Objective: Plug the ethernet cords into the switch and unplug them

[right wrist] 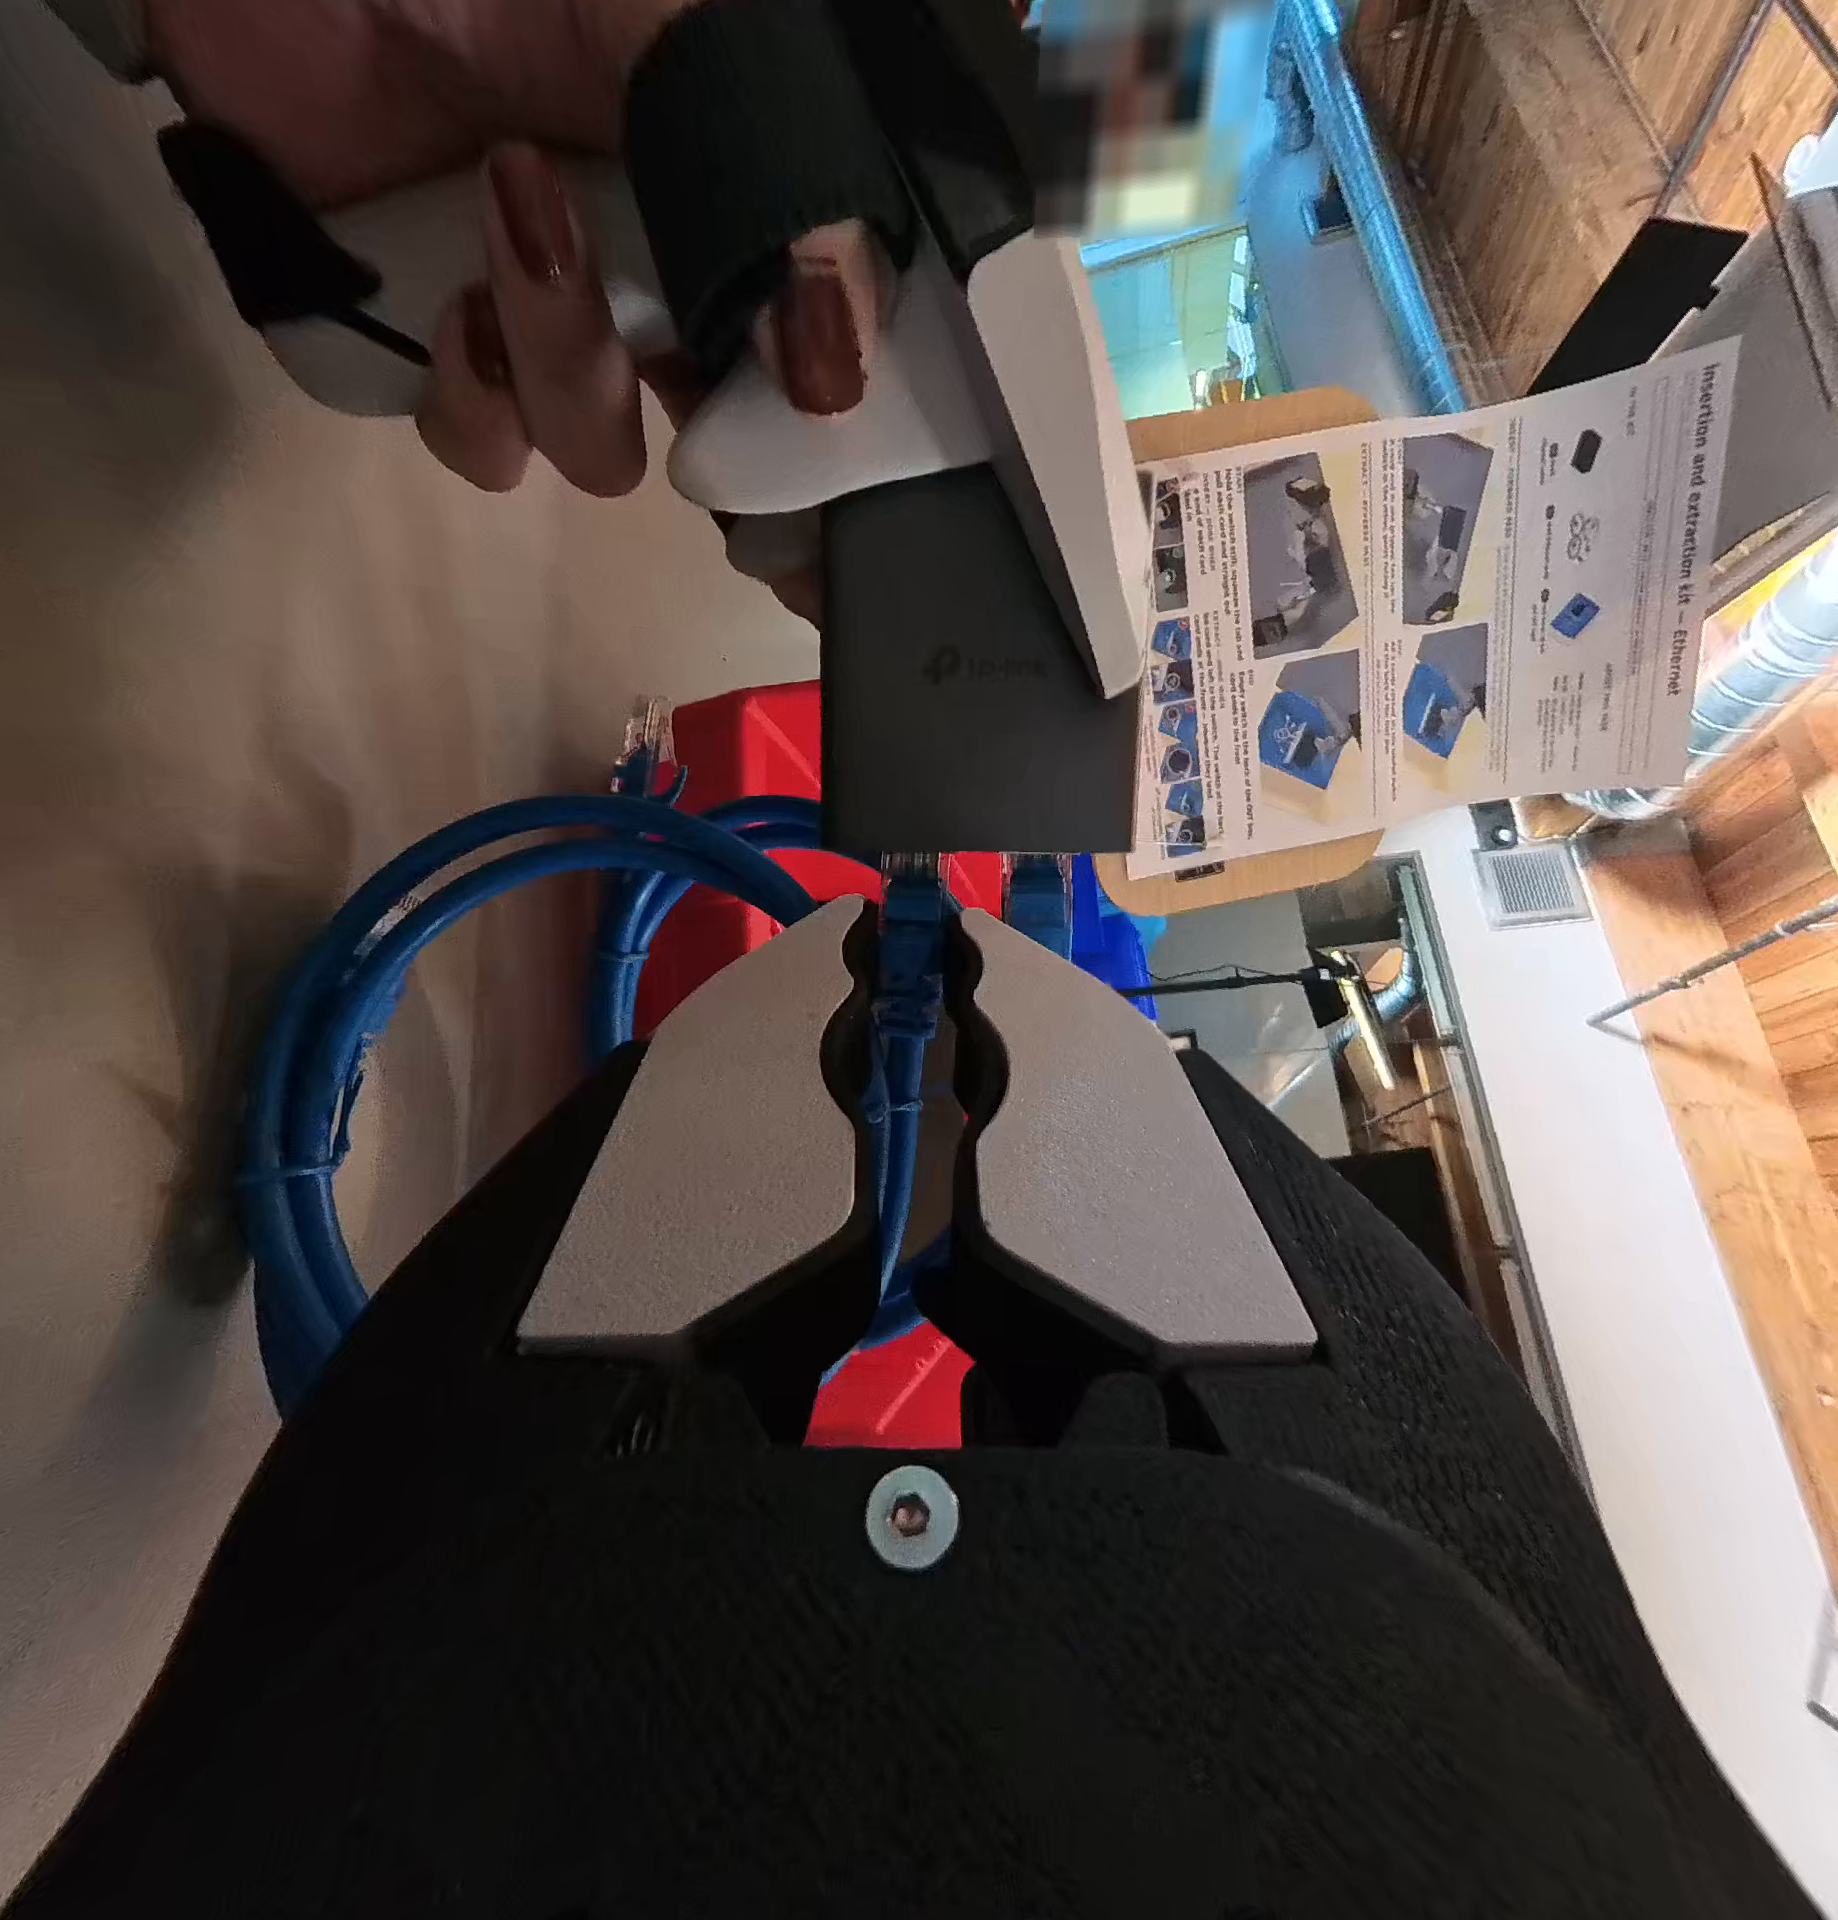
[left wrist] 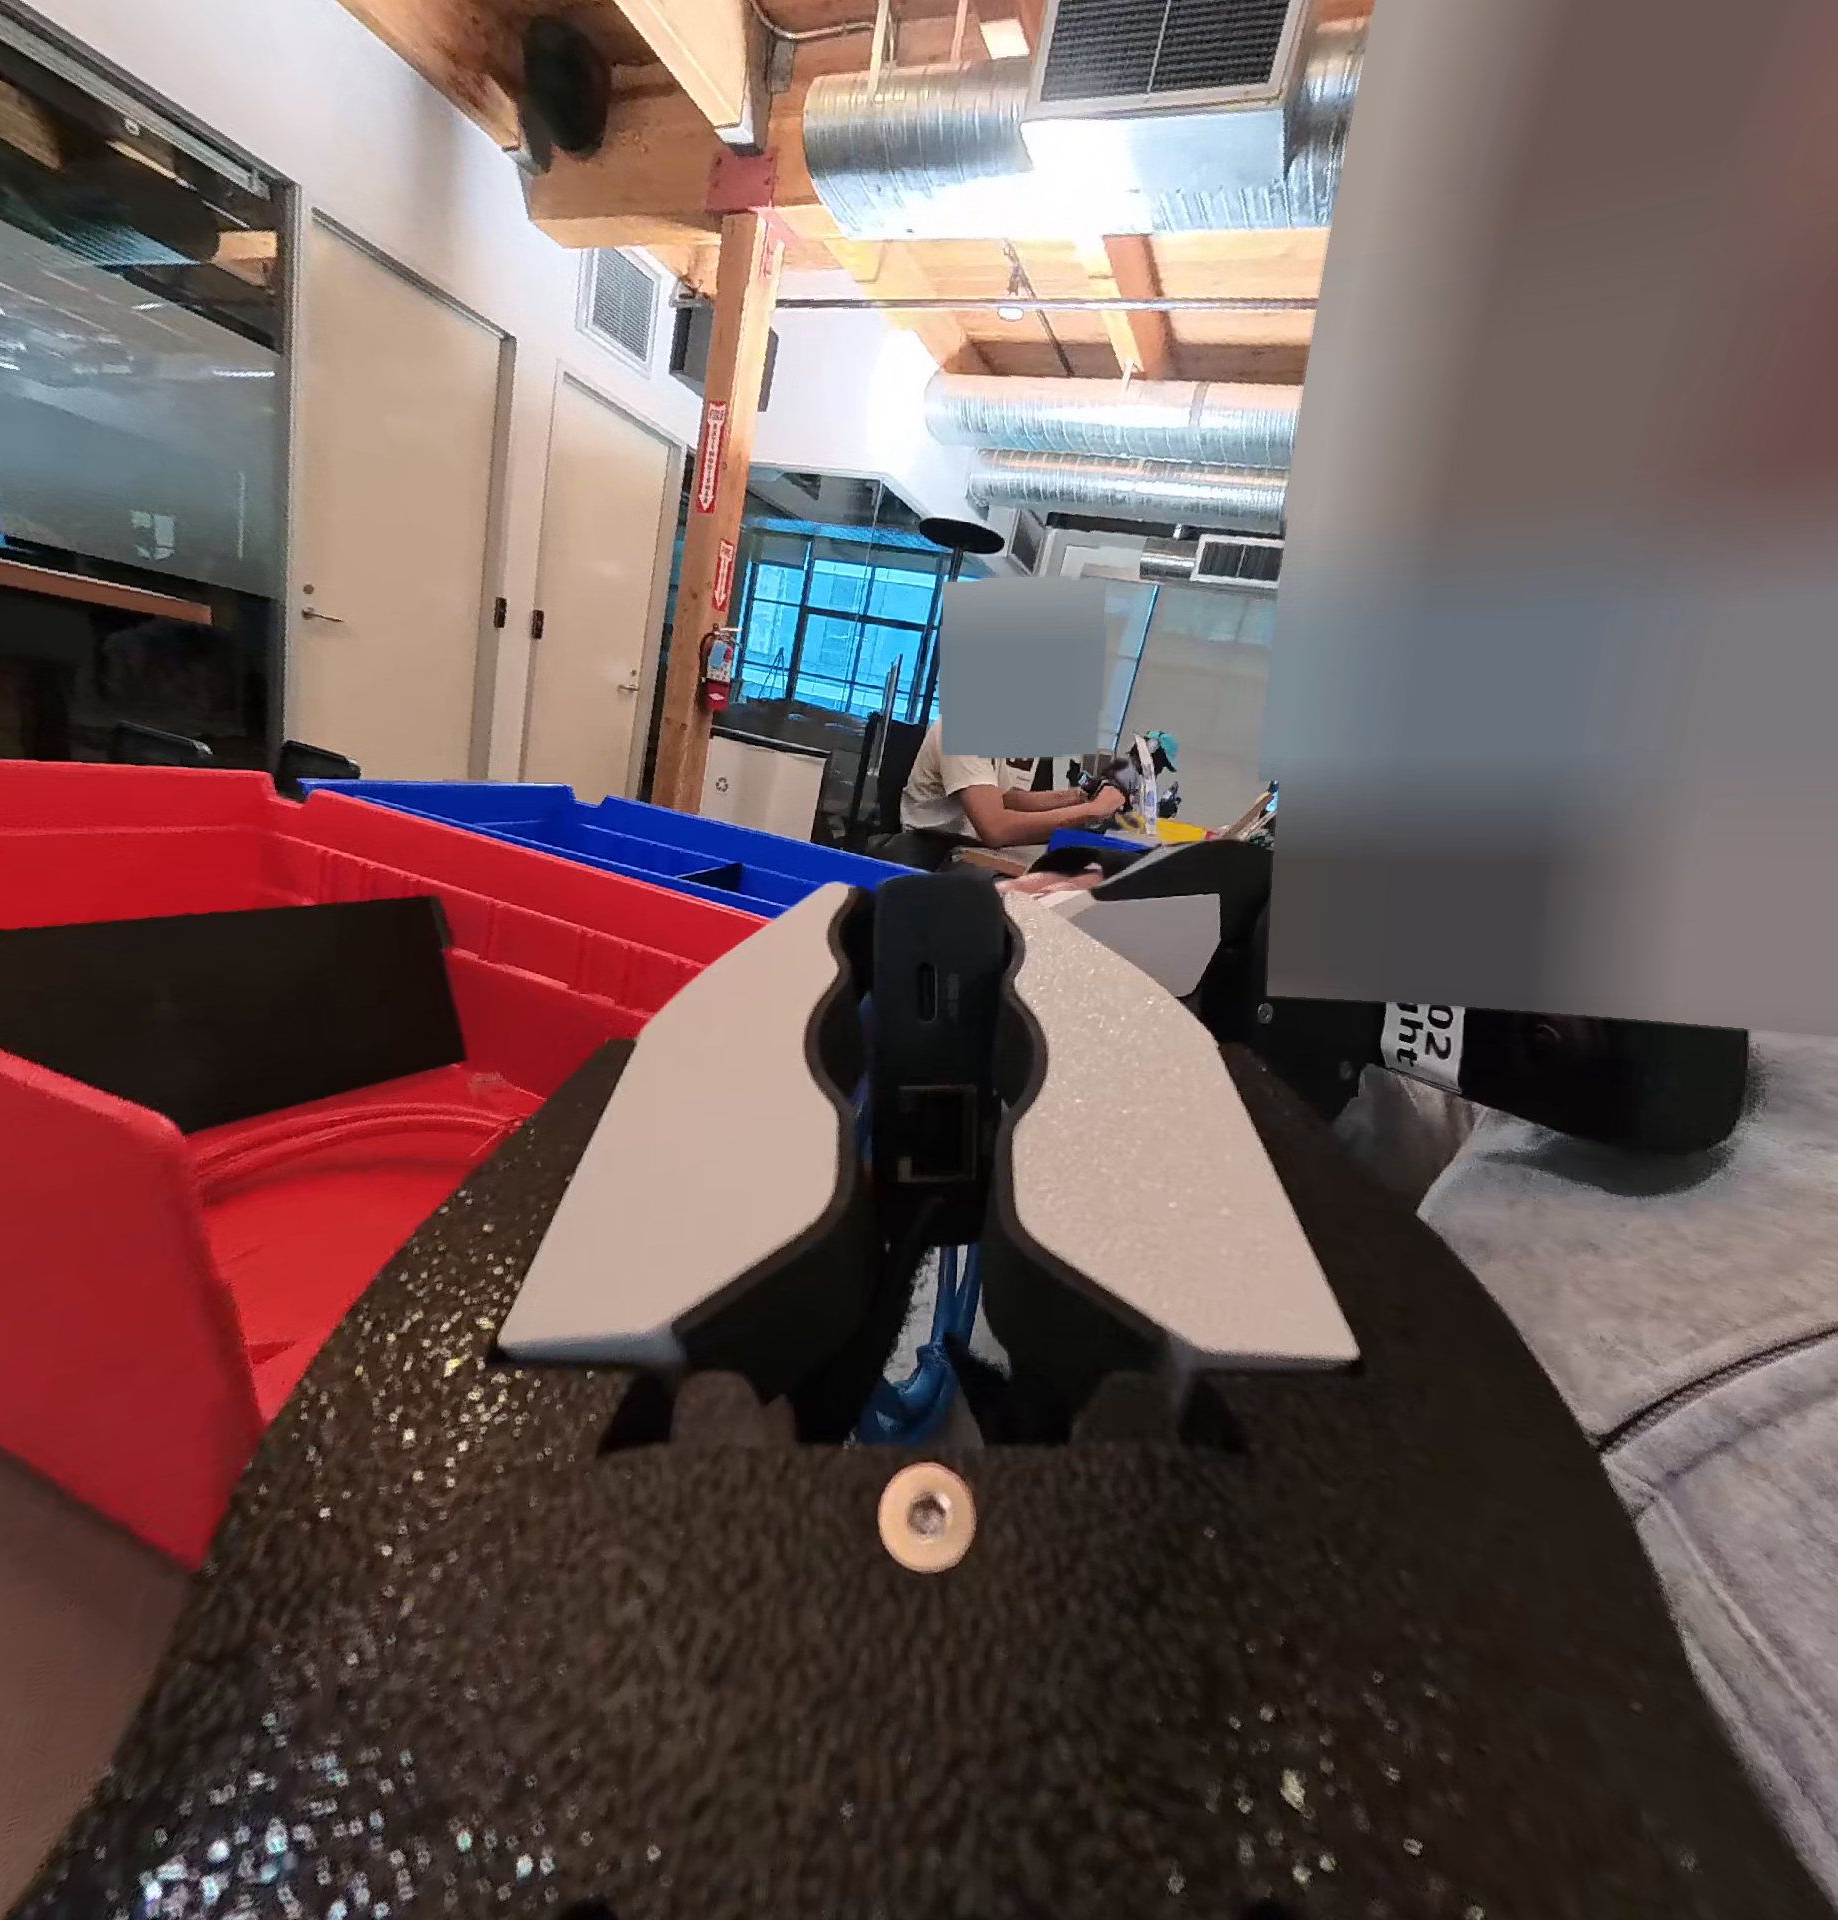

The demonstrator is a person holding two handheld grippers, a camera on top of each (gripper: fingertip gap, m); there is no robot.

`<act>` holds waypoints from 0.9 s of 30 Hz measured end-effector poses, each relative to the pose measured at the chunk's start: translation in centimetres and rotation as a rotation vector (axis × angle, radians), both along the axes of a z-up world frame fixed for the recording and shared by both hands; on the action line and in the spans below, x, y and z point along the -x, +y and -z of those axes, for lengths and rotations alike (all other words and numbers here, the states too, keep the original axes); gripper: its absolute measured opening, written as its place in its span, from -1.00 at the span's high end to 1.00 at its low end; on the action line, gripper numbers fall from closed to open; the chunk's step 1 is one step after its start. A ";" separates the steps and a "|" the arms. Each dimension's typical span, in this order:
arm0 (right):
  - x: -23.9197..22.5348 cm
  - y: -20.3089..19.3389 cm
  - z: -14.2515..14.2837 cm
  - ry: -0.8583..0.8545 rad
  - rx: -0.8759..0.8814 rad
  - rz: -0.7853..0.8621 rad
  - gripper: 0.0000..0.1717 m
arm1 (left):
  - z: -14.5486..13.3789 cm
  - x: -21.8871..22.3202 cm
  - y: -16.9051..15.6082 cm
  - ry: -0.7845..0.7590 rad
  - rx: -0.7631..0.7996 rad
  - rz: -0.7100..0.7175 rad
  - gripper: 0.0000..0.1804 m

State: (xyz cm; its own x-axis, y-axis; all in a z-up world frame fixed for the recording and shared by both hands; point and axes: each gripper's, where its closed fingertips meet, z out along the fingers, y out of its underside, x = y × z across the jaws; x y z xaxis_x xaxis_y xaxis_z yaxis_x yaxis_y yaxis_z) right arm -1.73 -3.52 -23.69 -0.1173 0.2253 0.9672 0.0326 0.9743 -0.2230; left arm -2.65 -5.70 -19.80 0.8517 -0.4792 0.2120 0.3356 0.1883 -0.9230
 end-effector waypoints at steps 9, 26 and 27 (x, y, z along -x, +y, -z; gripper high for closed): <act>-0.2 -0.4 -0.3 0.032 -0.019 -0.038 0.89 | -0.4 -0.2 -0.3 -0.029 -0.010 0.002 0.76; 1.0 1.3 -0.2 0.013 0.031 0.056 0.88 | 0.0 0.9 1.4 0.031 0.125 -0.046 0.76; 0.9 1.3 -0.2 0.017 0.026 0.056 0.87 | 0.4 0.7 1.5 0.057 0.166 -0.044 0.64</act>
State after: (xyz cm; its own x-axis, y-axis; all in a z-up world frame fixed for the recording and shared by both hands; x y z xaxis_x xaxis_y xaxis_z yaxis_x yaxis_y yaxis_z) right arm -2.67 -2.24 -23.52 -0.0880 0.2561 0.9626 0.0826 0.9649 -0.2492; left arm -3.38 -4.16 -20.19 0.8839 -0.4039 0.2357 0.2766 0.0451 -0.9599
